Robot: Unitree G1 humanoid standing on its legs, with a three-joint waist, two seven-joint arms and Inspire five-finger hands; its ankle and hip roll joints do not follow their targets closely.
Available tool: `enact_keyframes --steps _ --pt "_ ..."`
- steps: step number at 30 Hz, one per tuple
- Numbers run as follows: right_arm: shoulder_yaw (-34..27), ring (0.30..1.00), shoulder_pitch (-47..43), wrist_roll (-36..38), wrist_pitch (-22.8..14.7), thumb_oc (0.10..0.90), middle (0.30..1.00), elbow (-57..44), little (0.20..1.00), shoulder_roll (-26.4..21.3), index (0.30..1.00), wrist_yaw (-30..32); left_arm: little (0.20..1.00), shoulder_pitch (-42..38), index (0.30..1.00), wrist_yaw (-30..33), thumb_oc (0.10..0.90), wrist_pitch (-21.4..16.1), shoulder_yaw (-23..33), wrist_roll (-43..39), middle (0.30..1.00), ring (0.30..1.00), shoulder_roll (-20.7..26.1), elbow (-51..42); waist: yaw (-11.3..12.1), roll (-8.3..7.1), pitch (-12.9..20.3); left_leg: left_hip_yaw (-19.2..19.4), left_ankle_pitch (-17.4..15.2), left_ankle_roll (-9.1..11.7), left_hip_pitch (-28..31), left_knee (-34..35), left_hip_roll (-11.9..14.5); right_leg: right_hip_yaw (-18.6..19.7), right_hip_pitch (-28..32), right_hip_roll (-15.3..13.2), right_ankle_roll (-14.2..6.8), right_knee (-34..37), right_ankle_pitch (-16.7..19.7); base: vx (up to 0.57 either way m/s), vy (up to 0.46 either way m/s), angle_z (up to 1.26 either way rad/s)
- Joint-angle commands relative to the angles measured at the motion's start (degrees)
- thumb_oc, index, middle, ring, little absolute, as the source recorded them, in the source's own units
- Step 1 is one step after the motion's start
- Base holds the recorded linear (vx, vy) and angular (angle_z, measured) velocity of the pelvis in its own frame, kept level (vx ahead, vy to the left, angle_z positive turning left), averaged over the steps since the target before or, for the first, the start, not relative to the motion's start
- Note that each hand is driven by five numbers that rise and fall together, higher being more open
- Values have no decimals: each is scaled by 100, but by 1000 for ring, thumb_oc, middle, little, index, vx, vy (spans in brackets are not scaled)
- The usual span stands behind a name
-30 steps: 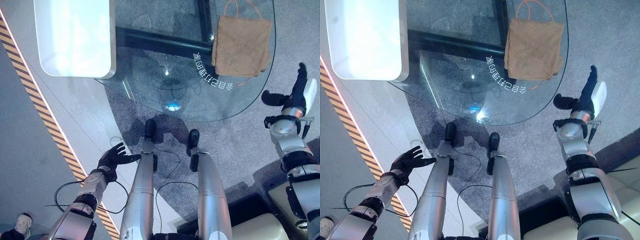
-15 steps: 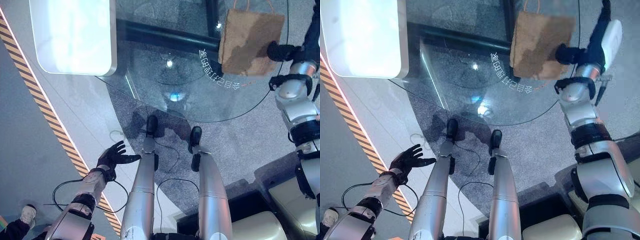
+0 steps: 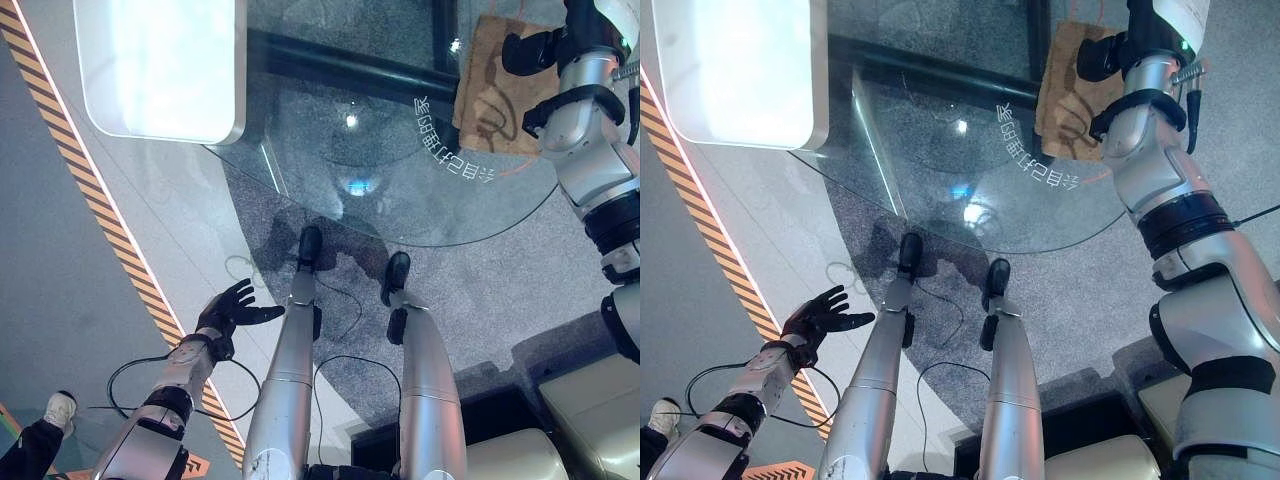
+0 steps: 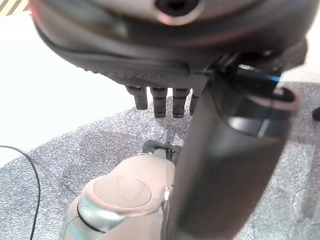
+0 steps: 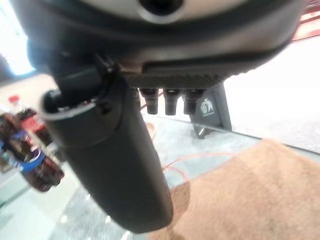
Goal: Wipe the table with a cloth and put it in the basket.
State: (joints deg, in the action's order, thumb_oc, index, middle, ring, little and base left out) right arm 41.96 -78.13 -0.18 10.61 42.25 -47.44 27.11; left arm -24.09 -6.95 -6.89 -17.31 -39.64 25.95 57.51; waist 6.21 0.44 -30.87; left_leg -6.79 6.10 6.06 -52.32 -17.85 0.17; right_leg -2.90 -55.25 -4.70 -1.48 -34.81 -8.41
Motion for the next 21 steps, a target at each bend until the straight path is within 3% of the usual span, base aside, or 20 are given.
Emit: enact_keyframes --steps 1,15,16,18,20,21 --pt "404 900 -785 -497 164 800 900 -223 900 -733 900 -154 900 588 900 -13 800 108 2 37 900 900 158 -76 -107 178 108 473 -594 -423 143 -557 -397 -609 520 249 102 1082 582 0 0 0" --pt "991 900 -1214 -666 464 800 900 129 900 -710 900 -1204 900 641 900 -58 800 276 26 119 900 900 322 -298 11 160 108 423 -565 -424 140 -559 -404 -665 514 235 138 1039 574 10 -11 2" --pt "1017 900 -1178 -714 472 800 900 149 900 -699 900 -1248 900 680 900 -36 800 276 6 133 900 900 295 -304 24 159 108 413 -743 -410 268 -594 -396 -627 618 258 111 976 408 70 -31 3" --pt "1029 900 -1177 -732 454 800 900 155 900 -719 900 -1304 900 685 900 -30 800 311 7 153 900 900 299 -344 32 162 108 402 -745 -413 263 -606 -401 -633 609 256 116 948 398 6 -12 6" --pt "1030 900 -1220 -767 455 800 900 154 900 -729 900 -1358 900 664 900 -29 800 305 8 145 900 900 309 -366 33 161 108 404 -557 -427 117 -585 -409 -682 486 230 152 988 566 -27 -1 5" --pt "1039 900 -1176 -783 455 800 900 154 900 -715 900 -1374 900 706 900 -21 800 303 -11 161 900 900 287 -364 47 164 108 397 -743 -412 236 -634 -398 -645 581 246 121 909 392 68 -24 2"
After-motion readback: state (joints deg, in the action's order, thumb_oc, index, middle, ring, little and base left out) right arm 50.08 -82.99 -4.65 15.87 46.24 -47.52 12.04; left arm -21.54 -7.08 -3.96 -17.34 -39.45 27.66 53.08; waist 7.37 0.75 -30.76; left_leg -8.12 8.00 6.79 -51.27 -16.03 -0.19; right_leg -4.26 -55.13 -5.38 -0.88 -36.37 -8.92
